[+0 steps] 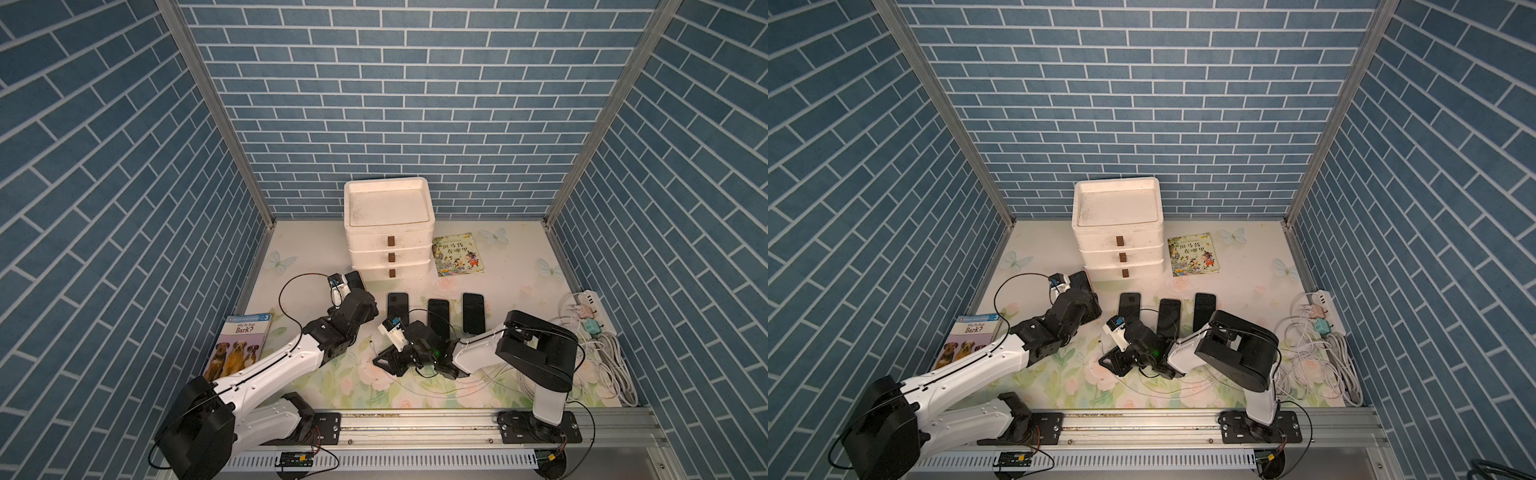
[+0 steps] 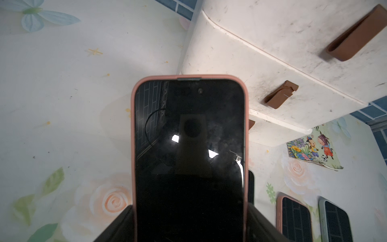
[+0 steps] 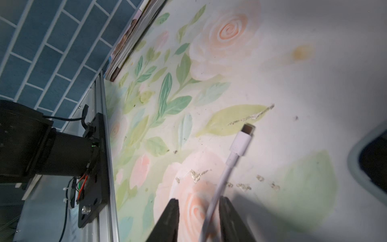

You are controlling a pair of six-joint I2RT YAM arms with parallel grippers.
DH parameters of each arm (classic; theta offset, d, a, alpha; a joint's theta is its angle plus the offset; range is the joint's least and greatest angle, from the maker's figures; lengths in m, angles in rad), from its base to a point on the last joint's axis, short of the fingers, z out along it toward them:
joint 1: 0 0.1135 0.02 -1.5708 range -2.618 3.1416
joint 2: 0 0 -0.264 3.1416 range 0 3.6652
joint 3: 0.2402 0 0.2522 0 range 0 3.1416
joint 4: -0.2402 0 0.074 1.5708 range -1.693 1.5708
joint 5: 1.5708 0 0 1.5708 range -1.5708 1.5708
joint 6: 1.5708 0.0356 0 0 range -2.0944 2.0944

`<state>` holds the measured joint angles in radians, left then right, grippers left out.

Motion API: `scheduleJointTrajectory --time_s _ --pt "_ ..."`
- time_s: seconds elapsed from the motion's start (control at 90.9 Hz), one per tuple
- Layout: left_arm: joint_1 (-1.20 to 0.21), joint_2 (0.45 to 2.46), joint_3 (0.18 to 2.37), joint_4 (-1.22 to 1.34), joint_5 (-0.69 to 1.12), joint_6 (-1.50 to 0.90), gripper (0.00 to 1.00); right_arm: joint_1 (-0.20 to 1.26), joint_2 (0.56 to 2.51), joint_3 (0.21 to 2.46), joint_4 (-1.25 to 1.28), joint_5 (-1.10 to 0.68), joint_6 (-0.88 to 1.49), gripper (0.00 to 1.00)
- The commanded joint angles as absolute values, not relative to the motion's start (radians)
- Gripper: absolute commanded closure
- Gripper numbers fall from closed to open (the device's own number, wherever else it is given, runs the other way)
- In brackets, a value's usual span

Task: Unplug the charging cable from the phone
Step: Remove the charging cable from the phone.

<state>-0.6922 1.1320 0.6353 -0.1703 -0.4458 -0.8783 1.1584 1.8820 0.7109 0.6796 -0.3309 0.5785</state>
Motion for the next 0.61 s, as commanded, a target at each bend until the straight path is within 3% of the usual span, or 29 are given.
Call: scheduleJointTrajectory --time_s 0.0,0.594 --pt "-0.69 1.139 0.657 -0.173 -0.474 -0.862 1.0 1.166 1.903 0.716 0.645 -0.347 0.563 0.57" --pt "-0.672 1.325 0.716 -0.197 -0.411 -0.781 1.0 1.215 1.871 0.71 0.598 -0.425 0.5 0.56"
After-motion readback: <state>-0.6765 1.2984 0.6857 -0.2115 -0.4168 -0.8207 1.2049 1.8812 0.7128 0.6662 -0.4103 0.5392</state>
